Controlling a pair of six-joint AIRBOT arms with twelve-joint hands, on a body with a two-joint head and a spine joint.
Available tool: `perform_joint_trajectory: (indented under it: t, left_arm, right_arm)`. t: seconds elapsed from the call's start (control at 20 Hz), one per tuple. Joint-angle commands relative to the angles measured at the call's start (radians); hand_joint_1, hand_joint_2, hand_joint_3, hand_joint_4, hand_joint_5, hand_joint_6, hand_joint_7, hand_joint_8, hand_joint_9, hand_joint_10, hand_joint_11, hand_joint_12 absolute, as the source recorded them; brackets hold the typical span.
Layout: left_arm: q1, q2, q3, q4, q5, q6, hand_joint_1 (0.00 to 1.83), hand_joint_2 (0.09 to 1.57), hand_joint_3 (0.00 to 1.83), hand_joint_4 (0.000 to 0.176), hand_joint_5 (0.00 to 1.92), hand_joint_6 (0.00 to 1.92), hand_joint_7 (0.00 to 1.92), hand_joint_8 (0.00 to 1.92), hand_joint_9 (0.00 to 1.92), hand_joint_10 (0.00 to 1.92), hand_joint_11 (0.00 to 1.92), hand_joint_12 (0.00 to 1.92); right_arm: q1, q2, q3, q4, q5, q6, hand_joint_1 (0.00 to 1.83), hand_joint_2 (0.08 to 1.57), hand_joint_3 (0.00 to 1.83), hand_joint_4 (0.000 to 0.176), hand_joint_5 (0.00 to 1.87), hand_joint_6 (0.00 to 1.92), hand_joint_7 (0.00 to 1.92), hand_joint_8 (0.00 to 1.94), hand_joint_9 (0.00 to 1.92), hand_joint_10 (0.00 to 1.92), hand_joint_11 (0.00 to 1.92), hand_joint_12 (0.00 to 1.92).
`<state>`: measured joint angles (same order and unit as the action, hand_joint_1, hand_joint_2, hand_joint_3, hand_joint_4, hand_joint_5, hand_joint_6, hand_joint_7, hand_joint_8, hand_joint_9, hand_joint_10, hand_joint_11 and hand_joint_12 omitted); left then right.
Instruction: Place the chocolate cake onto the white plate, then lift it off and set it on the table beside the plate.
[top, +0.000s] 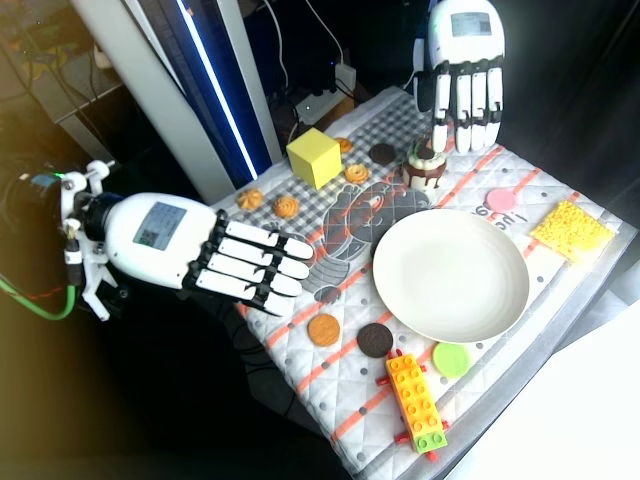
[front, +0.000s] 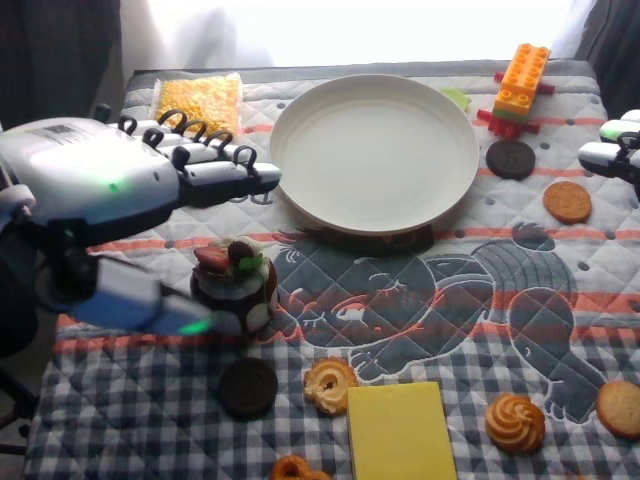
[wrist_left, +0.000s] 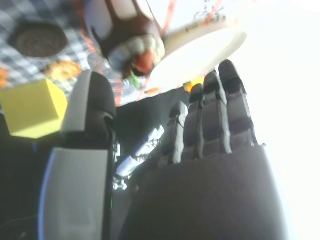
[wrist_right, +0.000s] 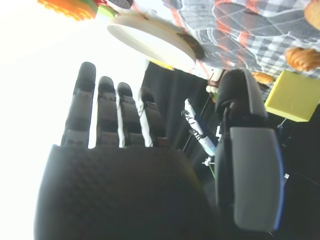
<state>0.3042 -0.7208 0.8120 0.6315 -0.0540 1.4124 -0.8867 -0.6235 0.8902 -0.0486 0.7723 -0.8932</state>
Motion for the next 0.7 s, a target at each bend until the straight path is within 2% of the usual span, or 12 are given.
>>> perform_joint_trajectory:
  t: [0.0, 0.05, 0.1, 0.15, 0.2, 0.25, 0.35, 0.4, 0.45, 0.55, 0.6, 0.65]
  left_arm:
    - [-0.006, 0.003, 0.0, 0.004, -0.085, 0.0, 0.37, 1.16, 0.02, 0.119, 0.0, 0.0, 0.0, 0.0, 0.0, 0.0, 0.0, 0.0]
    - [-0.006, 0.002, 0.0, 0.004, -0.084, 0.0, 0.41, 1.16, 0.01, 0.129, 0.0, 0.0, 0.0, 0.0, 0.0, 0.0, 0.0, 0.0]
    - [-0.005, 0.002, 0.0, 0.004, -0.083, 0.0, 0.41, 1.16, 0.01, 0.128, 0.0, 0.0, 0.0, 0.0, 0.0, 0.0, 0.0, 0.0]
    - [-0.003, 0.002, 0.0, 0.004, -0.082, 0.0, 0.38, 1.17, 0.01, 0.129, 0.0, 0.0, 0.0, 0.0, 0.0, 0.0, 0.0, 0.0]
    - [-0.001, 0.001, 0.0, 0.004, -0.082, 0.0, 0.34, 1.18, 0.02, 0.13, 0.0, 0.0, 0.0, 0.0, 0.0, 0.0, 0.0, 0.0]
    - [0.002, -0.003, 0.001, 0.003, -0.082, 0.0, 0.32, 1.19, 0.02, 0.12, 0.0, 0.0, 0.02, 0.01, 0.0, 0.0, 0.0, 0.0]
    - [0.019, -0.021, 0.009, 0.003, -0.079, 0.0, 0.42, 1.17, 0.0, 0.114, 0.0, 0.0, 0.04, 0.01, 0.0, 0.0, 0.0, 0.0]
    - [0.027, -0.035, 0.018, -0.003, -0.072, -0.001, 0.48, 1.18, 0.0, 0.093, 0.02, 0.01, 0.03, 0.0, 0.0, 0.0, 0.0, 0.0]
    - [0.035, -0.046, 0.027, -0.009, -0.064, -0.001, 0.51, 1.18, 0.0, 0.104, 0.03, 0.01, 0.02, 0.0, 0.0, 0.0, 0.0, 0.0]
    - [0.057, -0.073, 0.05, -0.029, -0.047, -0.001, 0.57, 1.18, 0.0, 0.124, 0.03, 0.01, 0.06, 0.01, 0.0, 0.0, 0.0, 0.0]
    - [0.066, -0.086, 0.06, -0.036, -0.038, -0.001, 0.67, 1.16, 0.0, 0.113, 0.07, 0.02, 0.11, 0.03, 0.08, 0.03, 0.01, 0.01]
    - [0.076, -0.098, 0.069, -0.042, -0.032, -0.001, 0.75, 1.15, 0.0, 0.105, 0.12, 0.01, 0.15, 0.03, 0.15, 0.01, 0.0, 0.24]
  right_arm:
    - [0.014, 0.005, 0.006, 0.022, 0.11, 0.003, 0.54, 1.19, 0.05, 0.04, 0.0, 0.0, 0.0, 0.0, 0.0, 0.02, 0.0, 0.9]
    - [0.014, 0.005, 0.006, 0.022, 0.11, 0.003, 0.53, 1.2, 0.02, 0.032, 0.0, 0.0, 0.0, 0.0, 0.0, 0.02, 0.0, 0.85]
    - [0.015, 0.005, 0.006, 0.022, 0.11, 0.003, 0.56, 1.2, 0.01, 0.027, 0.0, 0.0, 0.0, 0.0, 0.0, 0.0, 0.0, 0.75]
    - [0.015, 0.005, 0.006, 0.022, 0.11, 0.003, 0.55, 1.19, 0.01, 0.039, 0.0, 0.0, 0.0, 0.0, 0.0, 0.0, 0.0, 0.63]
    - [0.015, 0.005, 0.006, 0.022, 0.11, 0.003, 0.56, 1.2, 0.0, 0.026, 0.0, 0.0, 0.0, 0.0, 0.0, 0.0, 0.0, 0.65]
    - [0.015, 0.005, 0.006, 0.022, 0.11, 0.003, 0.56, 1.21, 0.0, 0.033, 0.0, 0.0, 0.0, 0.0, 0.0, 0.0, 0.0, 0.57]
    - [0.015, 0.005, 0.006, 0.022, 0.11, 0.006, 0.53, 1.21, 0.01, 0.061, 0.0, 0.0, 0.0, 0.0, 0.0, 0.0, 0.0, 0.55]
    - [0.015, 0.004, 0.006, 0.022, 0.11, 0.006, 0.53, 1.21, 0.0, 0.075, 0.0, 0.0, 0.0, 0.0, 0.0, 0.0, 0.0, 0.49]
    - [0.015, 0.004, 0.006, 0.022, 0.11, 0.006, 0.56, 1.21, 0.0, 0.052, 0.0, 0.0, 0.0, 0.0, 0.0, 0.0, 0.0, 0.47]
    - [0.014, 0.003, 0.005, 0.022, 0.11, 0.009, 0.58, 1.22, 0.0, 0.057, 0.0, 0.0, 0.0, 0.0, 0.0, 0.0, 0.0, 0.23]
    - [0.014, 0.003, 0.006, 0.022, 0.11, 0.01, 0.58, 1.22, 0.0, 0.041, 0.0, 0.0, 0.0, 0.0, 0.0, 0.0, 0.0, 0.2]
    - [0.014, 0.003, 0.006, 0.022, 0.11, 0.01, 0.6, 1.22, 0.0, 0.029, 0.0, 0.0, 0.0, 0.0, 0.0, 0.0, 0.0, 0.23]
